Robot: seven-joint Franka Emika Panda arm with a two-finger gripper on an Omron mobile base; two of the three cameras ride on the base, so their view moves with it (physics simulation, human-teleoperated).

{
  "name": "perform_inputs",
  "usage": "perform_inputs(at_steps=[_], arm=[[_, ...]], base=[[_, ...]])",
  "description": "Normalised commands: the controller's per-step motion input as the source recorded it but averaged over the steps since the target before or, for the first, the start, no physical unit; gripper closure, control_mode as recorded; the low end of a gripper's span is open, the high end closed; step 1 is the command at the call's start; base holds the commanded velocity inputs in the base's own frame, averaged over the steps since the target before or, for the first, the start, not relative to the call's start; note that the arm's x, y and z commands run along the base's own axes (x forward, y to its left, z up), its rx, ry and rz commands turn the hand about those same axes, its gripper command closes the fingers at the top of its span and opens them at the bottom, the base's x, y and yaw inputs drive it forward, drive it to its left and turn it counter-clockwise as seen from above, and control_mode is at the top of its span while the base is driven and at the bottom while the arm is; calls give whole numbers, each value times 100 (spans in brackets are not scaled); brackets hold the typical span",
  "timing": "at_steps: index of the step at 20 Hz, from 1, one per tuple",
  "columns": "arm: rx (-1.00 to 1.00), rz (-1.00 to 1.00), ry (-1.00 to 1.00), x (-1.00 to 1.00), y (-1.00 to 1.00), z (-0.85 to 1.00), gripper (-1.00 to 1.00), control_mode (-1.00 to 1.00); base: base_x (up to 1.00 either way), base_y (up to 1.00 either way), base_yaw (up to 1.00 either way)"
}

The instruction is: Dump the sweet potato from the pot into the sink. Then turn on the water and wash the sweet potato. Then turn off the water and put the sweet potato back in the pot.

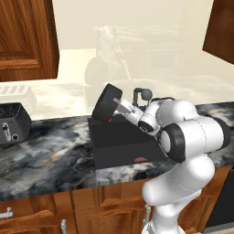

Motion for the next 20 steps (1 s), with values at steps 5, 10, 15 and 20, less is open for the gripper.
perform_inputs(at_steps=[5,10,15,20], arm=[[10,0,1,0,-3,0,100,-100],[1,0,-1,0,0,11,100,-100],[-8,0,-5,0,8,24,100,-100],[-18,0,-5,-8,15,32,100,-100]], base=[[0,0,0],[0,0,0],[0,0,0],[0,0,0]])
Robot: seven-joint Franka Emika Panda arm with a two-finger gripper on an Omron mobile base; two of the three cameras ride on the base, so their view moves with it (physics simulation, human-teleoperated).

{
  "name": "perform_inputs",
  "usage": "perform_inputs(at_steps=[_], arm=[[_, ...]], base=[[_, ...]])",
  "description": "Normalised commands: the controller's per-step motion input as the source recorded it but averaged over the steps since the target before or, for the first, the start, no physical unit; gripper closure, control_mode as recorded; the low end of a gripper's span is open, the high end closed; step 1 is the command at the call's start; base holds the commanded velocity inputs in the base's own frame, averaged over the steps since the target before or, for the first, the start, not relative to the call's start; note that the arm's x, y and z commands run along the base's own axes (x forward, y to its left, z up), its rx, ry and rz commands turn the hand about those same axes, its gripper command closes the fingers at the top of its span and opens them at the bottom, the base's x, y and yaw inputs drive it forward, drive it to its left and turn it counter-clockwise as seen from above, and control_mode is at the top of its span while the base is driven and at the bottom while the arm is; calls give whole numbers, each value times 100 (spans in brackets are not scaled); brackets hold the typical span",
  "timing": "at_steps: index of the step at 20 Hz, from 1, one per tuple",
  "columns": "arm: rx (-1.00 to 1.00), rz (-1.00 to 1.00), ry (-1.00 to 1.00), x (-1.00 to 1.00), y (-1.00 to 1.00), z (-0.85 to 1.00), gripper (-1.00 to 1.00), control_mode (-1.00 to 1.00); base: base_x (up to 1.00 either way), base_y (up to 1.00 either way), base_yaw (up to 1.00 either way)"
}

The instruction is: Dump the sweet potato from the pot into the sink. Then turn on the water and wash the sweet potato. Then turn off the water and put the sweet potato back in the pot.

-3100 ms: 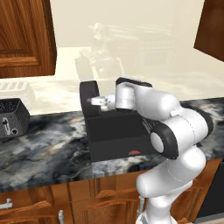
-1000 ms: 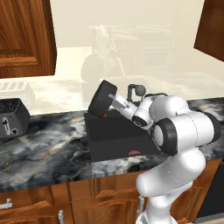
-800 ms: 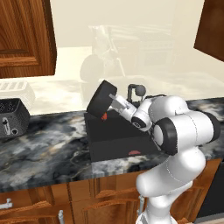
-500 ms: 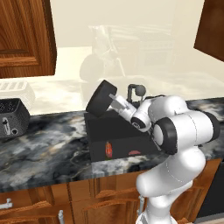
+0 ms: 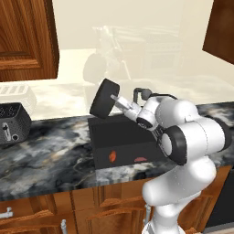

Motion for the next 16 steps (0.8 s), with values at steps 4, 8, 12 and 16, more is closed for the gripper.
perform_inputs(at_steps=[4,8,12,16], arm=[[-26,0,-2,-27,21,23,100,-100],[-31,0,0,-41,34,19,100,-100],[-31,0,0,-51,43,17,100,-100],[-26,-2,0,-69,37,15,100,-100]], base=[[0,0,0],[0,0,0],[0,0,0],[0,0,0]])
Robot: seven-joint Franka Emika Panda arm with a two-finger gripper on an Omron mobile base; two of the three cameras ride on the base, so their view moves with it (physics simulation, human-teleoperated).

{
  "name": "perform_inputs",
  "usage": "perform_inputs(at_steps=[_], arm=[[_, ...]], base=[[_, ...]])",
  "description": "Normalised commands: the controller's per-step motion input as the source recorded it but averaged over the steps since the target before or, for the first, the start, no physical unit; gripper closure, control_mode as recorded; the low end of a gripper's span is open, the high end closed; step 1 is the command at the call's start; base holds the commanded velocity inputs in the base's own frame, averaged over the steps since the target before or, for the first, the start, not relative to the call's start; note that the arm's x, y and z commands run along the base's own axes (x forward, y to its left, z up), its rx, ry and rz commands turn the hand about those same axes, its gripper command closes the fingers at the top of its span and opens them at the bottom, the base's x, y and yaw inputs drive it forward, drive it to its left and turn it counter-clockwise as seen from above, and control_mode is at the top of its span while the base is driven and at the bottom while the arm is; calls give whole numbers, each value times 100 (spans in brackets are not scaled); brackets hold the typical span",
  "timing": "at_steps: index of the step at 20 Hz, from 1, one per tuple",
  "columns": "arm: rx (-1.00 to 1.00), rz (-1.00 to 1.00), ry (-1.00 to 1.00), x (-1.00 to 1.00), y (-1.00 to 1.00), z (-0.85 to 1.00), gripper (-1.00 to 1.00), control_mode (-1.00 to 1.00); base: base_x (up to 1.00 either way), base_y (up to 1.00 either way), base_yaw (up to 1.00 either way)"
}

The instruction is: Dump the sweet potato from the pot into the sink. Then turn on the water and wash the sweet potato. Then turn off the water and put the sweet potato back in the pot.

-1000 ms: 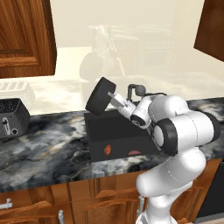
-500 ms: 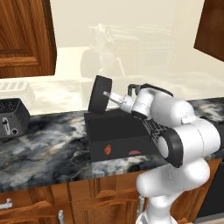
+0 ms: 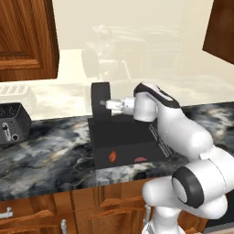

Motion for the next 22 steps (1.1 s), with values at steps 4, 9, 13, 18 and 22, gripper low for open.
perform_inputs(at_steps=[4,9,13,18,22], arm=[[-24,-5,-1,-83,14,29,100,-100],[-24,-9,-1,-83,0,37,100,-100],[-24,-10,0,-69,0,33,100,-100],[-27,-9,1,-59,-3,18,100,-100],[-27,-8,4,-47,-9,21,100,-100]], base=[[0,0,0],[0,0,0],[0,0,0],[0,0,0],[0,0,0]])
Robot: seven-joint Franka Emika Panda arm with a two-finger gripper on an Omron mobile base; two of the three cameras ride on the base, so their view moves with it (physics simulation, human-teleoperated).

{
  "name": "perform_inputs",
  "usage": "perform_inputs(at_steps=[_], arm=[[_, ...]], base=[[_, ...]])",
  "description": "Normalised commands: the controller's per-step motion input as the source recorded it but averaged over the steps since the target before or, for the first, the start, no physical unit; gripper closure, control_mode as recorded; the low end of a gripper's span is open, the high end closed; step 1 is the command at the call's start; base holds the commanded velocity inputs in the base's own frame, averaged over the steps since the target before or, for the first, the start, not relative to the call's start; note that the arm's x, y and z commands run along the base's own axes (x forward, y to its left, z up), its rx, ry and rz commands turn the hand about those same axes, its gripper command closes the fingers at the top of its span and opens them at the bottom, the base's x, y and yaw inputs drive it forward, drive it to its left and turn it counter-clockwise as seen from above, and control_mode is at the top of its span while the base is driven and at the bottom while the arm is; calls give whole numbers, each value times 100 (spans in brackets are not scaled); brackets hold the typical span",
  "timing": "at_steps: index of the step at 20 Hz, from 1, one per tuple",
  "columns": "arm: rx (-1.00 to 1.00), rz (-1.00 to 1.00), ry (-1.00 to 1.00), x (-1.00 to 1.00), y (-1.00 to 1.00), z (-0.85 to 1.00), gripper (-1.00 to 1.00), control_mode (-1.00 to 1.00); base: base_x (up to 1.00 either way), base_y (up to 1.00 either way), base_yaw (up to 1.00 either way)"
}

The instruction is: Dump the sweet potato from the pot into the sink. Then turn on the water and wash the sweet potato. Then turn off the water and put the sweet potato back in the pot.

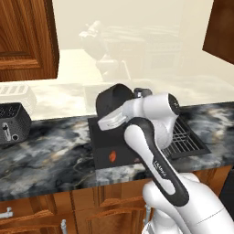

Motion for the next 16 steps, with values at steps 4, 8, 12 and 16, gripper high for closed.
perform_inputs(at_steps=[4,8,12,16], arm=[[-24,-3,9,-30,0,17,100,-100],[-23,0,9,-24,0,17,100,-100],[-26,-3,12,-14,-2,3,100,-100],[-24,-1,10,-21,-9,0,100,-100]], base=[[0,0,0],[0,0,0],[0,0,0],[0,0,0]])
